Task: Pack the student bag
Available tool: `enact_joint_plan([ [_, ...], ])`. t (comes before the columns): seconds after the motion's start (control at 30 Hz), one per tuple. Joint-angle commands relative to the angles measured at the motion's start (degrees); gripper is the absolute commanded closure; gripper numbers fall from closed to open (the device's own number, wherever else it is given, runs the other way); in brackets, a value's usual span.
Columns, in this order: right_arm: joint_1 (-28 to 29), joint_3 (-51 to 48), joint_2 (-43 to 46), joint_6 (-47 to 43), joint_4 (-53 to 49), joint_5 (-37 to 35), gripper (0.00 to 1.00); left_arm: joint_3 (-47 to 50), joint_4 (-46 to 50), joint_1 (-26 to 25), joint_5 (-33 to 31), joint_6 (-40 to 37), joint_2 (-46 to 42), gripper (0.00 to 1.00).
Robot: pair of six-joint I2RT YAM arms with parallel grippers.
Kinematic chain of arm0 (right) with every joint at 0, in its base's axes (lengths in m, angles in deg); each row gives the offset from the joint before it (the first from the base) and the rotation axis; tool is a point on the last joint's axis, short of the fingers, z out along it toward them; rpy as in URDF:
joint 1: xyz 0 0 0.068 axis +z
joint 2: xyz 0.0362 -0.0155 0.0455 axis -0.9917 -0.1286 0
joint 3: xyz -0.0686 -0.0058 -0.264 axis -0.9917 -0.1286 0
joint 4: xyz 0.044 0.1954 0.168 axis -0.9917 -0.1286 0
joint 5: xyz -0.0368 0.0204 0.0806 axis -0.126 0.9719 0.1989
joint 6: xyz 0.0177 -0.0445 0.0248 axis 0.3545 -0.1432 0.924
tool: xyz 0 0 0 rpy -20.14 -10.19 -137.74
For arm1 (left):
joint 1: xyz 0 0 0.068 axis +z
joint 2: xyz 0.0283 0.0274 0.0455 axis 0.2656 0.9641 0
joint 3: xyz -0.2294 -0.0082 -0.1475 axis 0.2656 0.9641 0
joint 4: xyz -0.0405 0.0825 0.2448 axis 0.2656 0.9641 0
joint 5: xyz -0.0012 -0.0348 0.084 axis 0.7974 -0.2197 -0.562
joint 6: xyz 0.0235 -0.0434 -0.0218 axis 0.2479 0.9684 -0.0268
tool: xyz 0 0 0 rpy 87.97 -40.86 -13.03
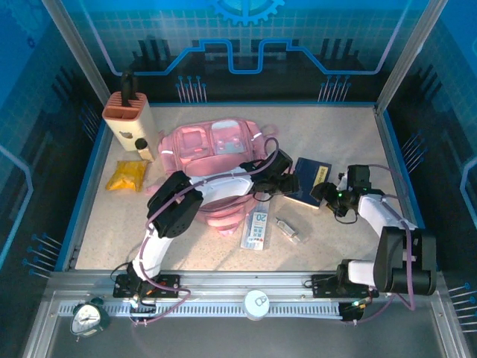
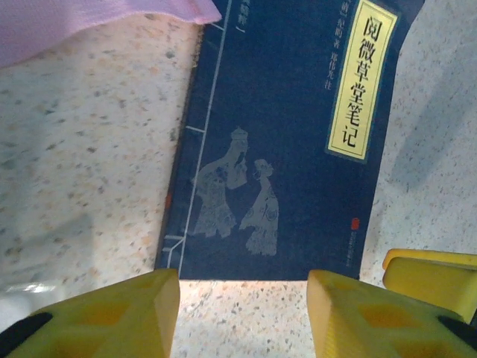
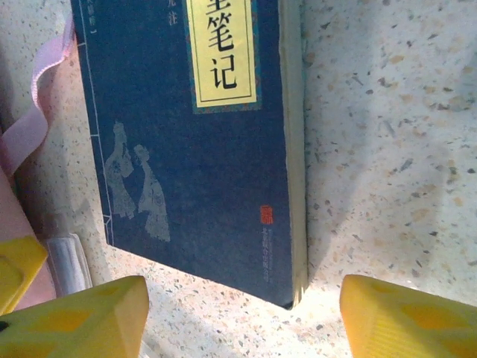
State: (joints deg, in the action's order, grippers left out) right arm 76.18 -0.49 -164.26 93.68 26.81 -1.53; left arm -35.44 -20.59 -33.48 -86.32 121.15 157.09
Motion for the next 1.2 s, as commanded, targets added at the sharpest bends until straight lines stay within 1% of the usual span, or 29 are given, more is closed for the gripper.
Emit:
enact_joint_plan([
  [0.0, -0.71, 0.56, -2.3, -0.35, 1.52, 3.29, 0.37, -4.36, 1.1, -0.39, 3.37, -1.6, 3.47, 0.57],
  [0.1, -0.68, 0.33, -3.45, -0.16, 2.91, 3.46, 0.41, -7.3, 3.55, -0.3, 3.17, -2.46, 5.89, 0.61],
  [0.2, -0.64, 0.5, -5.03, -0.22, 3.08, 3.92, 0.42, -8.24, 4.4, -0.17, 2.28, -3.19, 6.88, 0.66],
  [0.33, -0.41, 0.15, -5.46, -0.03, 4.45, 5.03, 0.43, -10.04, 7.22, 0.04, 1.29, -3.54, 8.6, 0.77],
  [0.4, -0.28, 0.5, -5.83, -0.13, 4.42, 5.29, 0.45, -10.03, 7.4, 0.09, 1.02, -3.79, 8.96, 0.8],
  [0.57, -0.17, 1.07, -4.87, -0.38, 4.46, 7.09, 0.5, -10.2, 8.4, 0.1, 1.24, -3.78, 9.89, 0.83],
  [0.7, -0.04, 1.51, -1.84, -1.21, 3.05, 5.94, 0.54, -10.16, 9.55, 0.1, 0.49, -3.87, 10.12, 0.84],
  [0.8, 0.01, 1.38, -0.83, -1.45, 3.33, 6.63, 0.62, -10.16, 9.65, 0.1, 0.67, -3.94, 10.2, 0.85],
  [0.83, 0.17, 1.29, -0.92, -1.44, 3.87, 7.25, 0.63, -10.23, 9.62, 0.1, 0.77, -3.89, 10.2, 0.85],
  [0.9, 0.41, 1.59, -1.8, -1.7, 3.7, 7.99, 0.64, -10.19, 9.64, 0.1, 0.75, -3.77, 10.2, 0.85],
  [1.0, 0.37, 1.58, -2.68, -2.07, 3.34, 7.21, 0.67, -10.12, 9.75, 0.1, 0.57, -3.79, 9.98, 0.86],
  [1.1, 0.37, 1.3, -2.96, -1.82, 3.18, 5.63, 0.63, -10.08, 9.96, 0.08, 0.64, -3.82, 9.85, 0.86],
  [1.17, 0.3, 0.96, -3.37, -1.43, 3.73, 5.97, 0.63, -9.94, 9.95, 0.0, 0.64, -3.79, 9.82, 0.86],
])
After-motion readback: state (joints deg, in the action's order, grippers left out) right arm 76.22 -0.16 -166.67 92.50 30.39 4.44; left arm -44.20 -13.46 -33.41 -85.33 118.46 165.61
